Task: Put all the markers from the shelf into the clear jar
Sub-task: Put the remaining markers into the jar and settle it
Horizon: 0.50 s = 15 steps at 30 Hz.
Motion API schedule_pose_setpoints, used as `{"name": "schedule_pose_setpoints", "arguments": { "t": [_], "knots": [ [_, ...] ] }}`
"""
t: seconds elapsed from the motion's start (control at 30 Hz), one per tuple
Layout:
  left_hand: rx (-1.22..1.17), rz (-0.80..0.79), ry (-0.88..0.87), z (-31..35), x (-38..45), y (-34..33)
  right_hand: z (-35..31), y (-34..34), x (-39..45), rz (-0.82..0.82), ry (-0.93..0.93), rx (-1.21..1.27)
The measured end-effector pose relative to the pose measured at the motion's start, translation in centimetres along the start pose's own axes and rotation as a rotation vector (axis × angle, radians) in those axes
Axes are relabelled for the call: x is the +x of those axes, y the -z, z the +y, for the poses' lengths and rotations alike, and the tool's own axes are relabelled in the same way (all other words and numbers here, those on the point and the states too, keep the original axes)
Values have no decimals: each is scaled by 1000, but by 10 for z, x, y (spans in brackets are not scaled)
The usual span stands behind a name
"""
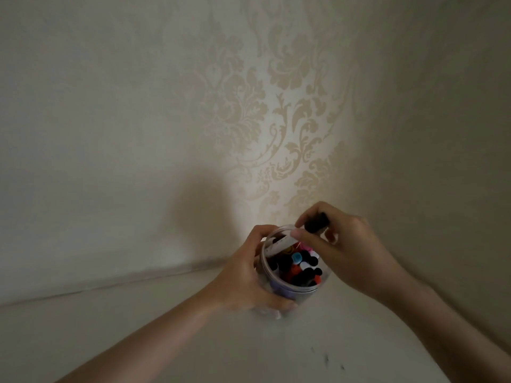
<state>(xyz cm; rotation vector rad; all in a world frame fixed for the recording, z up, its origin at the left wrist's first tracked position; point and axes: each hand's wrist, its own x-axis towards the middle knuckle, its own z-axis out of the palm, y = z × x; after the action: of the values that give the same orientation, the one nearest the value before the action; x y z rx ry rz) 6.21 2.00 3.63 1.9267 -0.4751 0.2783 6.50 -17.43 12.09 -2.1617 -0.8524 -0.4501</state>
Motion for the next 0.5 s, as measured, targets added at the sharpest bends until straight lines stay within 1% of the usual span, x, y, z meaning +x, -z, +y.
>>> {"name": "schedule_pose_setpoints", "arguments": {
  "t": [0.1,0.2,0.3,0.4,0.5],
  "knots": [
    [-14,11,7,1,-1,0,-2,-3,2,-9,-10,22],
    [-19,1,1,0,-2,0,-2,1,5,-57,-12,-10],
    [-23,-8,19,-3,-4,-1,-1,5,8,-68,-16,-14],
    [-64,25,51,-7,-4,-2,-2,6,7,-64,-36,43],
    [-60,39,44,-9,-3,0,-6,3,3,-94,0,26]
  ]
}}
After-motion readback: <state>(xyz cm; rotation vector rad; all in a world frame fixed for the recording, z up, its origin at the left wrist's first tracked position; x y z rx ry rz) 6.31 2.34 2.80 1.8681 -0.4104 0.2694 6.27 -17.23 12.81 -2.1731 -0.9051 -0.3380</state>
